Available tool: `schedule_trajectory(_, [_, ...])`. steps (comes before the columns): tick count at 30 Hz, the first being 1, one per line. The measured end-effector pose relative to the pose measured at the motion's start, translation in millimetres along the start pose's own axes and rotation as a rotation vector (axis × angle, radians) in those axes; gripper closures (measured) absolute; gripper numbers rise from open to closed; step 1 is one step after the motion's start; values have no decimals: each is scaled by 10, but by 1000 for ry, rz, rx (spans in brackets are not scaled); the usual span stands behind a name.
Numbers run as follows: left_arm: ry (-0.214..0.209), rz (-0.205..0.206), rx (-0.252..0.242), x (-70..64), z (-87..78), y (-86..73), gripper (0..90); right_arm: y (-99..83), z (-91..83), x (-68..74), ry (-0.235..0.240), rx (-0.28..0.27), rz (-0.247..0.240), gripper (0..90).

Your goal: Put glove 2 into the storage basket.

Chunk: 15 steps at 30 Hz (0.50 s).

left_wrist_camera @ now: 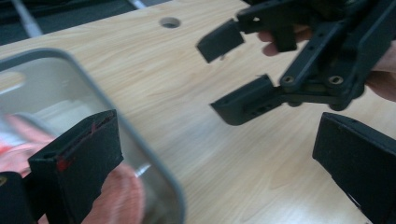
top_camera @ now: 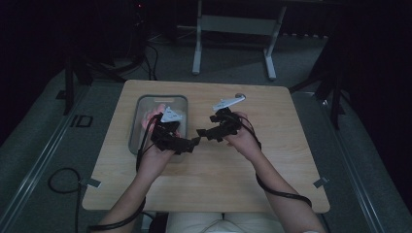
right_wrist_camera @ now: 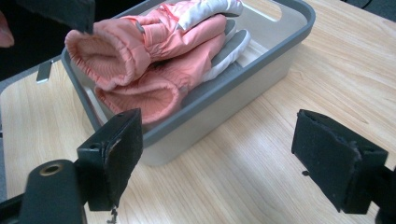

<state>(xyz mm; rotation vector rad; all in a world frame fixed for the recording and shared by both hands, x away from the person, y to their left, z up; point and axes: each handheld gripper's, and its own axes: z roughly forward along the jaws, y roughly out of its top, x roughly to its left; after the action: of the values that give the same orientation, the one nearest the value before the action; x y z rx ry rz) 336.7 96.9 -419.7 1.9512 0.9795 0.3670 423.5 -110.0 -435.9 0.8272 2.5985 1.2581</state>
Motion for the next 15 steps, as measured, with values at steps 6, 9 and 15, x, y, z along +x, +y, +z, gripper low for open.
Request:
schedule_trajectory(6, [-14,29,-7,-152,65,-20,6,-108,-109,5,-2,4,-33,162])
schedule_trajectory(9, [-38,37,-5,-204,115,-31,6,-198,-135,-6,-10,16,-34,162])
schedule_trajectory(15, [-55,76,14,-351,206,-71,6,-405,-189,-52,-7,15,-10,162])
